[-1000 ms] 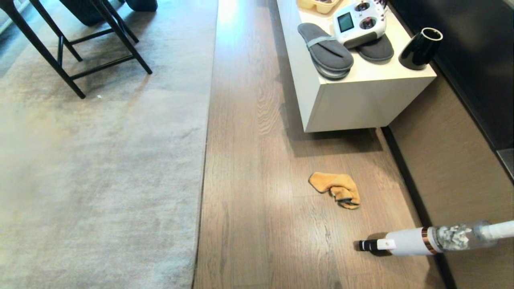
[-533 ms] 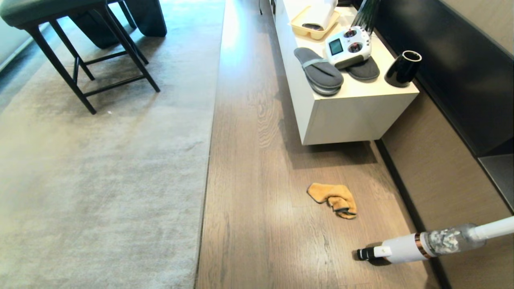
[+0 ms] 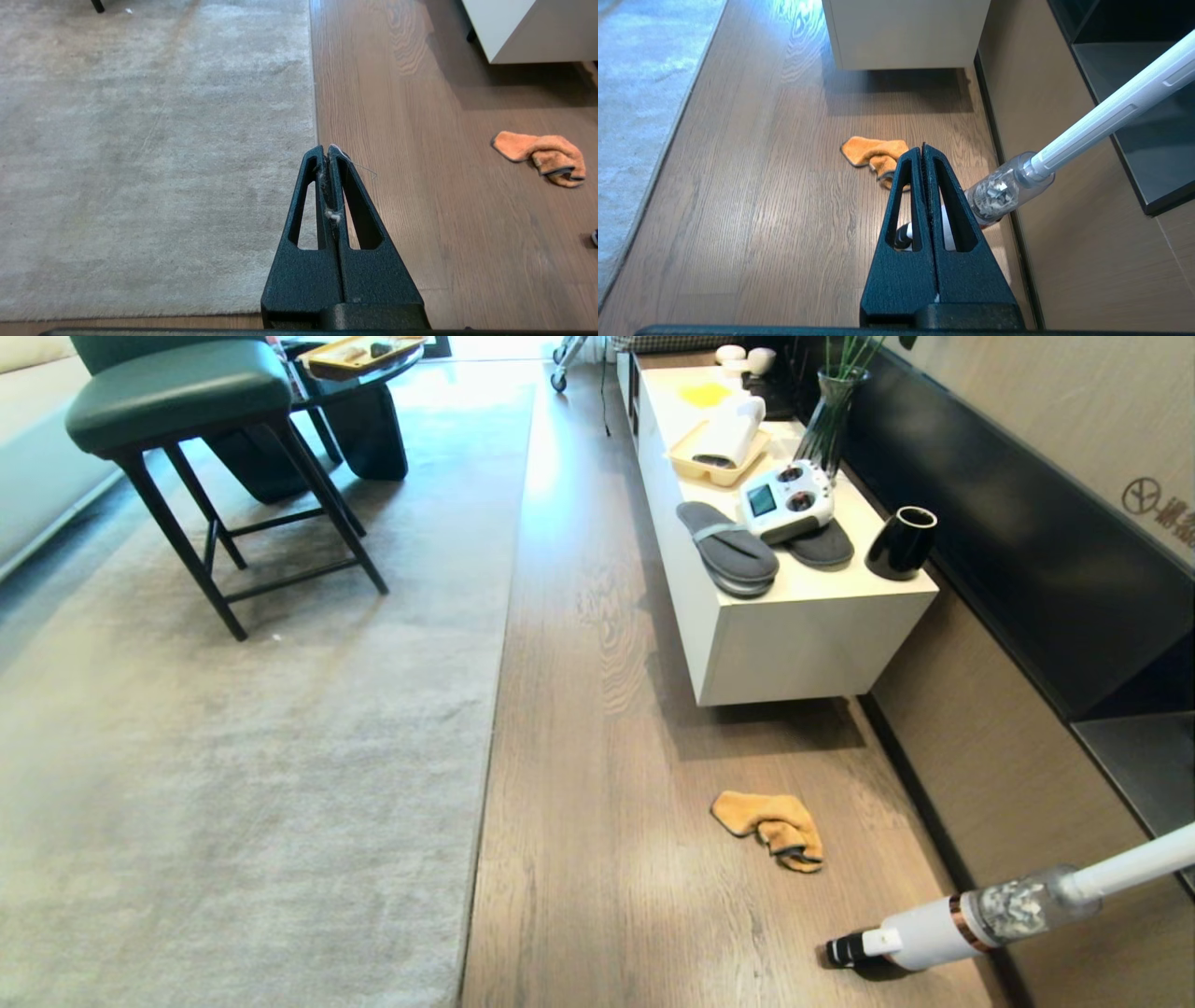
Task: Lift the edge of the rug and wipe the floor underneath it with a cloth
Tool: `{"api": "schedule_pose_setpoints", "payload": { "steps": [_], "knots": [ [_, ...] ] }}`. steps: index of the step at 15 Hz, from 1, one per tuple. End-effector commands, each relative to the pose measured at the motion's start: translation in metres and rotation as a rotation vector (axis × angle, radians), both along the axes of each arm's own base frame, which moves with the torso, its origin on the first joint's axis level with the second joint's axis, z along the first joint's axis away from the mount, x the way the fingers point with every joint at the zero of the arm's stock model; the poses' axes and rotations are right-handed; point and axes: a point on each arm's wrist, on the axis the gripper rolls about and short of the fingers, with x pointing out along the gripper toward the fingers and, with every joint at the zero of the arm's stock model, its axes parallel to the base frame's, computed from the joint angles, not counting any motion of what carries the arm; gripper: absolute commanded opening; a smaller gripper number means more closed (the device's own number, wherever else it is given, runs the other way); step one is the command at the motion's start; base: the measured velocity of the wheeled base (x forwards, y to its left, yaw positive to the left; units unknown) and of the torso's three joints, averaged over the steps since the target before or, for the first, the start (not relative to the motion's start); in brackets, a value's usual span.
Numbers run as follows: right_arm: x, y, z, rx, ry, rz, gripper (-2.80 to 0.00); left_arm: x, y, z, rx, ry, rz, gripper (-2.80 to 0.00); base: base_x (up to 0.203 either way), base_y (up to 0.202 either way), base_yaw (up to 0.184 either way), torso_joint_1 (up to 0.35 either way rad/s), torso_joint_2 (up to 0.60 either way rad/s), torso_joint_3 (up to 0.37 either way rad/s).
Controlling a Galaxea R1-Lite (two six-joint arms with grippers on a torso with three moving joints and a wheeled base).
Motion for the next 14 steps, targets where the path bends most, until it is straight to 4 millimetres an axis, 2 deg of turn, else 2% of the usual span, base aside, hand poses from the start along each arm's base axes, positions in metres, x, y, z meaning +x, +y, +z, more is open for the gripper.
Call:
{"api": "schedule_pose_setpoints", "payload": {
  "steps": [1,9,14],
  "knots": [
    [0.0001,0.0000,0.0001,-0.001,0.001,0.001,-2.80,0.0001,0.0000,-0.0001,0.000,0.000,0.001,-2.80,0.000,0.000,0.000,-0.002,0.01,0.198],
    [0.0001,0.0000,0.0001,-0.001,0.001,0.001,-2.80,0.0001,0.0000,-0.0002,0.000,0.000,0.001,-2.80,0.000,0.000,0.000,0.000,0.00,0.205],
    [0.0001,0.0000,0.0001,-0.001,0.001,0.001,-2.80,0.0001,0.0000,-0.0001,0.000,-0.001,0.002,-2.80,0.000,0.000,0.000,0.000,0.00,0.000]
  ]
}}
